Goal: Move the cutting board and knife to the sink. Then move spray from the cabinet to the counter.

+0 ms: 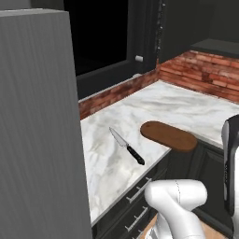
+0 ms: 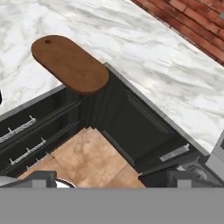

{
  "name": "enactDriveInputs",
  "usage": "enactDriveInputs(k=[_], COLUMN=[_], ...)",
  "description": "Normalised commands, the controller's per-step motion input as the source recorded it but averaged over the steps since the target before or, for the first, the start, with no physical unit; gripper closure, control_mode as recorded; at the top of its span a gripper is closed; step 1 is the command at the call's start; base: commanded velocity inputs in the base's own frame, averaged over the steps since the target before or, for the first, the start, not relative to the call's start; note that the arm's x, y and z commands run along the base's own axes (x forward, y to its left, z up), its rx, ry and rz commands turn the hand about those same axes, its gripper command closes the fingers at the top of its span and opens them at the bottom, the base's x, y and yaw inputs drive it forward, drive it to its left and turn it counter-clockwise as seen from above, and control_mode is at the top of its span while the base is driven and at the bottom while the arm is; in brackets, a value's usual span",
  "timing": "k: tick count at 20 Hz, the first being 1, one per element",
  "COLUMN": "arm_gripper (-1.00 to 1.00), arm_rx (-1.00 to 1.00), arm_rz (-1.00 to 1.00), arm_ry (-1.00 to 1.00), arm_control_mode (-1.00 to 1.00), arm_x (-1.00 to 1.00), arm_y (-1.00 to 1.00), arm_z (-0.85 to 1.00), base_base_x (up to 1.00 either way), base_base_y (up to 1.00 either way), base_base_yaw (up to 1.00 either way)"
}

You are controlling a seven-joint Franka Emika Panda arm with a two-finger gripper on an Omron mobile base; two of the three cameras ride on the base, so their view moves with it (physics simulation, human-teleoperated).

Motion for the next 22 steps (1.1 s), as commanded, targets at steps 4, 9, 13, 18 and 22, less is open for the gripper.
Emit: enactDriveInputs(k=[4,9,13,18,22], arm_gripper=[-1.0,-1.0,-1.0,-1.0,-1.0], arm_rx=[0.08,0.17,0.28,0.39,0.37], arm_rz=[-0.19,-0.23,-0.21,-0.14,-0.14], arm_ry=[-0.01,-0.09,-0.04,-0.01,0.0], arm_control_mode=[-1.0,-1.0,-1.0,-1.0,-1.0], arm_x=[0.0,0.0,0.0,-0.1,-0.01], arm_y=[0.02,0.06,0.0,0.0,0.0], arm_z=[-0.18,-0.38,-0.39,-0.09,-0.07], base_base_x=[0.0,0.0,0.0,0.0,0.0], base_base_y=[0.0,0.0,0.0,0.0,0.0], base_base_yaw=[0.0,0.0,0.0,0.0,0.0])
